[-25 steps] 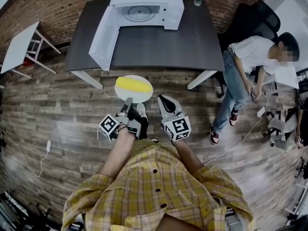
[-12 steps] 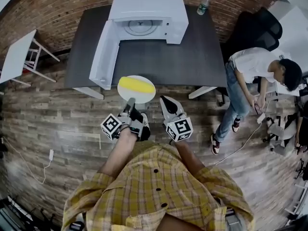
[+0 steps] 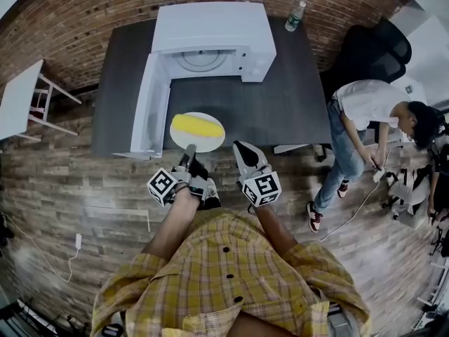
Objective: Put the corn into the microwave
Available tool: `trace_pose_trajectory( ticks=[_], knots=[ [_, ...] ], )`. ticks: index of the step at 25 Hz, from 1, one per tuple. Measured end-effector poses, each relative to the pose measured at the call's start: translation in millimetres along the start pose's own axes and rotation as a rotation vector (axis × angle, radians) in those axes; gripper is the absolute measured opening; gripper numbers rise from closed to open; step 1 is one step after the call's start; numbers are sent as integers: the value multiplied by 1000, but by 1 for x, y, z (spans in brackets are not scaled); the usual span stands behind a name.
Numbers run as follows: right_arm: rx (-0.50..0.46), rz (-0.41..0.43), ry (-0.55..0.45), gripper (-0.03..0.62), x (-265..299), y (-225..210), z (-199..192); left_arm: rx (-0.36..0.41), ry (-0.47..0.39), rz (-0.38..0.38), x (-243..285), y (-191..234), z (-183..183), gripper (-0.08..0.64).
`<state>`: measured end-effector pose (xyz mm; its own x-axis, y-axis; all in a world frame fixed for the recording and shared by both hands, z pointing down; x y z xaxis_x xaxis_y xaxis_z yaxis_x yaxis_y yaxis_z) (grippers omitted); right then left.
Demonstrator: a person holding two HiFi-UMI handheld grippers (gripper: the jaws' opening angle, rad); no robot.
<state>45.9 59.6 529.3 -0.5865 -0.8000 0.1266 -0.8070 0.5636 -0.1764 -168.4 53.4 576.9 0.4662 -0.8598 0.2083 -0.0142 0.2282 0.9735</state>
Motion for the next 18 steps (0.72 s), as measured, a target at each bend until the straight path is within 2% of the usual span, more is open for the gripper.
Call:
trace_pose_trajectory(
  ticks=[6,13,18],
  knots=[
    [13,-23,-12,-6,30,-18,10,37,36,17,33,-4,22,25],
    [-12,-58,-25,-6,58,-29,16,21,70,17,57,-6,40,26],
    [-12,-66,-23,-5,61,-32,20,2,85,1,67,-11,40,26]
  ],
)
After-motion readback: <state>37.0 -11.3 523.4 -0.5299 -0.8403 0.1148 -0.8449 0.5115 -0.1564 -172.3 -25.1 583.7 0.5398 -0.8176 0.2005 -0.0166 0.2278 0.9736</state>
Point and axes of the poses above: the fingertips, and each gripper's own axes: x forward along the fingers, y to its left, z out of its top, the point moved 8 cm from there along -x, backward along the fingers, and after that the axes turned 4 degrees about z, right-handed, at the moved point
